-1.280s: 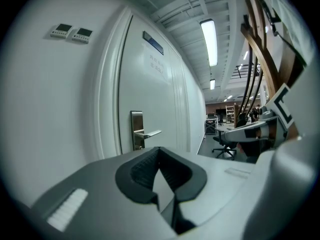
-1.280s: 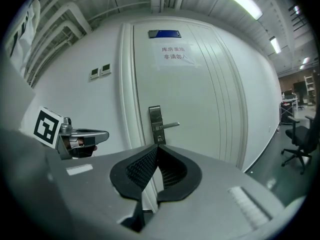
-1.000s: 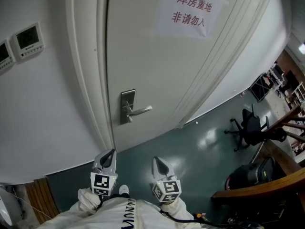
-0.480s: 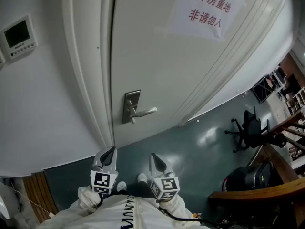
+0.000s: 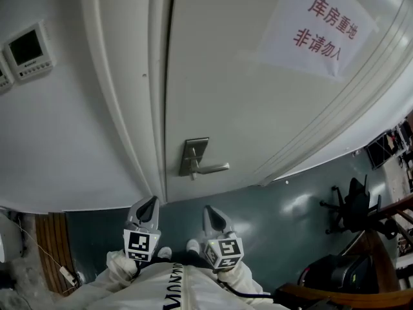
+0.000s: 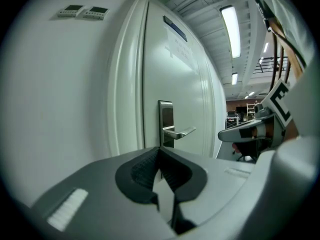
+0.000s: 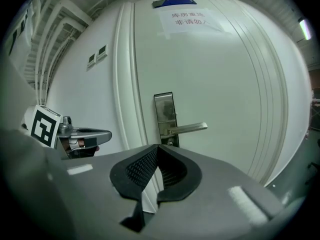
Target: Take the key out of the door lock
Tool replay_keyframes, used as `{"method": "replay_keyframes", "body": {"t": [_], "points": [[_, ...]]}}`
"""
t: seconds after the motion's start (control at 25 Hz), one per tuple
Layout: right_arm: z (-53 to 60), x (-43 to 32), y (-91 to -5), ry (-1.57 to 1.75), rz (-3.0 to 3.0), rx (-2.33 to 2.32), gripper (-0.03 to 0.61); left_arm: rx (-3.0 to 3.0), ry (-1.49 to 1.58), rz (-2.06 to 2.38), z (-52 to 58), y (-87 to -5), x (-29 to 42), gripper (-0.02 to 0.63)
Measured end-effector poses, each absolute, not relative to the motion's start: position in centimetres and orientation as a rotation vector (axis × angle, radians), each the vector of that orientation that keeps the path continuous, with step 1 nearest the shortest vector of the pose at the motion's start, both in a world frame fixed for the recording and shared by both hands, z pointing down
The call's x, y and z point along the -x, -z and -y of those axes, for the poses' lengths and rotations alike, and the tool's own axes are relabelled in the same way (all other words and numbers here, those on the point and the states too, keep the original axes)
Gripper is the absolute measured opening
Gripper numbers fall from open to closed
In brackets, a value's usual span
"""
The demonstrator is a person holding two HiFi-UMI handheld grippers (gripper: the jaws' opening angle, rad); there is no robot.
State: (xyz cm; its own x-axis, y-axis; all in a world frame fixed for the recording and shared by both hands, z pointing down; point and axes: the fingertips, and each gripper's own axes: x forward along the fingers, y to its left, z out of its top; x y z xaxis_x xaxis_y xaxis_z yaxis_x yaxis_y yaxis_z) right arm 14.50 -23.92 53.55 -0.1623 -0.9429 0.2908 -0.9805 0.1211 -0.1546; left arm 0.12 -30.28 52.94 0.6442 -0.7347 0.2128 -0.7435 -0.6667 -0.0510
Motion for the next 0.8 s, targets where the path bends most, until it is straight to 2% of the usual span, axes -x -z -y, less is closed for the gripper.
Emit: {"method": "replay_keyframes", "body": {"t": [0.8], "points": [[29.6,-16.4,-56.1,-0.574,2.418,-1.671,0.002,-2.619,-0.392,1.544,31.6,-53.0,-1.4,0.0]]}}
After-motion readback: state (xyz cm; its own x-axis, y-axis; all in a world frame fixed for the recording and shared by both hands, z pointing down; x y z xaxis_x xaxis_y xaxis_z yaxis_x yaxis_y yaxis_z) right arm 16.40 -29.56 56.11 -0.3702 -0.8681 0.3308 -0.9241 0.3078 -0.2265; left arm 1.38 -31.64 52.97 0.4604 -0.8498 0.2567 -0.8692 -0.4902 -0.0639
